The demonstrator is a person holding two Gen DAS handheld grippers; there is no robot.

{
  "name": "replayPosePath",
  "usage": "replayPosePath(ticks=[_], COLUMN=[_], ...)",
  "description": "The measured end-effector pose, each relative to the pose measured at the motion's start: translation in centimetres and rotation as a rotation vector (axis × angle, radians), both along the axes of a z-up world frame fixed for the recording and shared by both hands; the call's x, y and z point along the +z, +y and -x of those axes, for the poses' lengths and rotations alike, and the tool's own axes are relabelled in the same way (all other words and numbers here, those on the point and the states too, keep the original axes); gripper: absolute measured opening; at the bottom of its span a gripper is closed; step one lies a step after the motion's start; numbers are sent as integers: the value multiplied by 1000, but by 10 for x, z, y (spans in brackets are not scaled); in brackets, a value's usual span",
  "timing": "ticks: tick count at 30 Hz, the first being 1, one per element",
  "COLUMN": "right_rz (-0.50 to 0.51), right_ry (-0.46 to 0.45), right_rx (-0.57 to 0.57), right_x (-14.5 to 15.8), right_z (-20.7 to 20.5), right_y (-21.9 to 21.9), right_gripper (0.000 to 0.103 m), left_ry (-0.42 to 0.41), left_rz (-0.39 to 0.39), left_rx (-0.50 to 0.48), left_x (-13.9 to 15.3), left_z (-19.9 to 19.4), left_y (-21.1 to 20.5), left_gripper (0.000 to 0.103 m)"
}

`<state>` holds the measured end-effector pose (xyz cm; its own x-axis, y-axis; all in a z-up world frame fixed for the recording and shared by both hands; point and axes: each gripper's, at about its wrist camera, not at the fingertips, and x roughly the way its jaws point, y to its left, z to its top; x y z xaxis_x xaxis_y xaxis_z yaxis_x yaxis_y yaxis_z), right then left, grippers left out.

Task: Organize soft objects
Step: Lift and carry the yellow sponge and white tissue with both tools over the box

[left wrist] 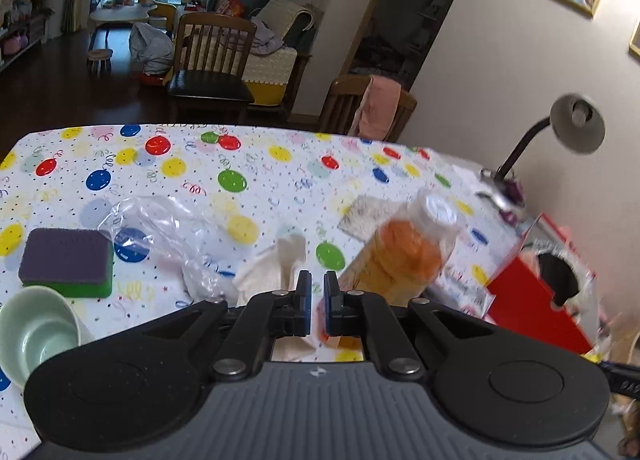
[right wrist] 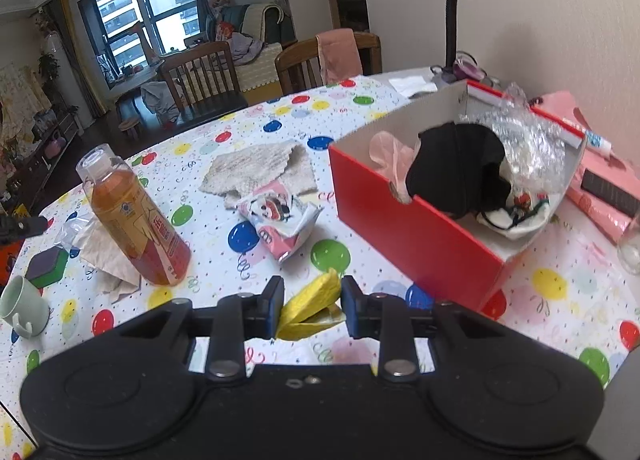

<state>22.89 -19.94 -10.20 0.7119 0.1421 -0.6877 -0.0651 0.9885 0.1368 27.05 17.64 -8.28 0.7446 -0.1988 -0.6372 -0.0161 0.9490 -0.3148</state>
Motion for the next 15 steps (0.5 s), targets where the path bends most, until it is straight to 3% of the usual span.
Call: replayPosePath(ticks=[3, 4, 5, 6, 7, 12, 15], right_rz=[-15, -17, -20, -24, -26, -23, -19], right_ry=[15, 17, 20, 24, 28, 42, 48], right_rx=[-3, -3, -4, -4, -4, -12, -23], right_x=[-4, -5, -6, -7, -8, -11, -12], right_z=[5, 7, 9, 10, 12, 20, 23], right_y=[-2, -3, -4, -5, -6, -11, -17], right_gripper=[29, 29, 29, 29, 29, 29, 29], left_ry=[24, 35, 48, 57, 54, 76, 85], left_rz=[-4, -3, -8, -18, -30, -127, -146], left_rx=[4, 6, 11, 21, 36, 86, 104], left_x=[-13, -18, -24, -29, -33, -59, -74], left_z=[2, 2, 1, 1, 2, -5, -10], left_y=[-9, -12, -16, -19, -21, -29, -31], left_gripper=[16, 31, 60, 77, 86, 86, 86])
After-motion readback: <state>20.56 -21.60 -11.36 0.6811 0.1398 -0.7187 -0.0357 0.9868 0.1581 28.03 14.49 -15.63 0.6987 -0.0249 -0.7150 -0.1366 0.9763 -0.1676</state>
